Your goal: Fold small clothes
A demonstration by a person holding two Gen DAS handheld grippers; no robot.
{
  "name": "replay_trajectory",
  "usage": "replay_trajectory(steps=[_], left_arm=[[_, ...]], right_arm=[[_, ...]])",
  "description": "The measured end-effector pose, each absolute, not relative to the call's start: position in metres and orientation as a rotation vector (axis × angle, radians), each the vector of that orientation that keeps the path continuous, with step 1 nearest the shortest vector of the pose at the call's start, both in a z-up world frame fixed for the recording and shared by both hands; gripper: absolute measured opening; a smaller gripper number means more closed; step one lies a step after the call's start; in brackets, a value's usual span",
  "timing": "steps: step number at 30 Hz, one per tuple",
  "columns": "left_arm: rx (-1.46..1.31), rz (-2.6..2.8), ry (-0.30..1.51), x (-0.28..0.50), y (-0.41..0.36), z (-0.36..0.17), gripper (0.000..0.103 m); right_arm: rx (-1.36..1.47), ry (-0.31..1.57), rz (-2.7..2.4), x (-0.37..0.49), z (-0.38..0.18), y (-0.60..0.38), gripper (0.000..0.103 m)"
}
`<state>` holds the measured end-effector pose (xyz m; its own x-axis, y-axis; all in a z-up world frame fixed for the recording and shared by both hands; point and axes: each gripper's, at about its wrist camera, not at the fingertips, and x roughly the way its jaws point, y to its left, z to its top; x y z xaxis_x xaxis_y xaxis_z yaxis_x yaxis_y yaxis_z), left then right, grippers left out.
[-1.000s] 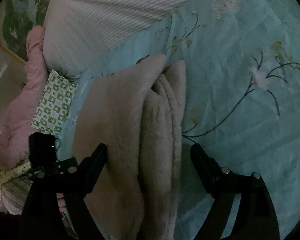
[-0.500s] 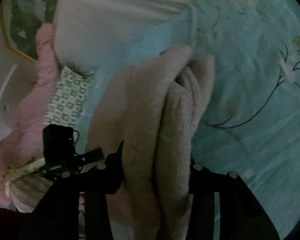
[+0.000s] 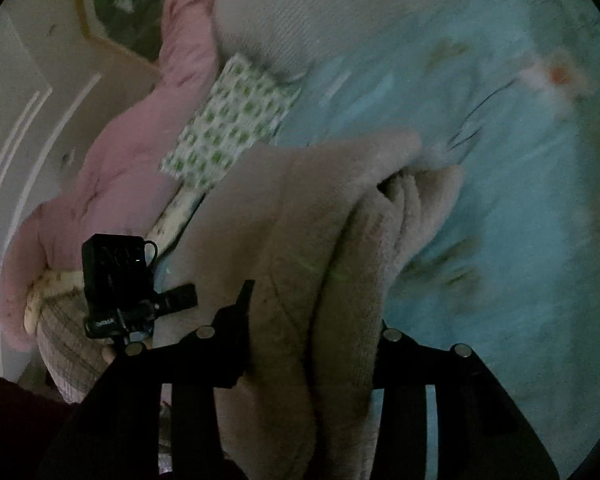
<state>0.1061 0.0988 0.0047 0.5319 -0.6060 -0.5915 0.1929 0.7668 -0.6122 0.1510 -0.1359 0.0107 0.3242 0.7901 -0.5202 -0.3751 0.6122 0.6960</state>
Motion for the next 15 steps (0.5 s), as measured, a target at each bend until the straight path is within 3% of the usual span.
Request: replay_trajectory(steps=[5, 10, 15], left_arm=[[-0.559, -0.459, 0.948, 0.086, 0.129, -0.032, 0.049], [-0.589, -0.458, 0.968, 0.081, 0.139, -0.056, 0.065], [-0.591, -0.437, 0.955, 0.083, 0.153, -0.052, 0.073]], right_arm=[[0.476, 1.031, 0.811, 0.135, -0.018, -0.100, 0.043], [0.497, 1.069, 0.765, 0.130, -0.033, -0.106, 0.053], [0.482, 1.066, 0.690, 0.126, -0.021, -0.112, 0.060]])
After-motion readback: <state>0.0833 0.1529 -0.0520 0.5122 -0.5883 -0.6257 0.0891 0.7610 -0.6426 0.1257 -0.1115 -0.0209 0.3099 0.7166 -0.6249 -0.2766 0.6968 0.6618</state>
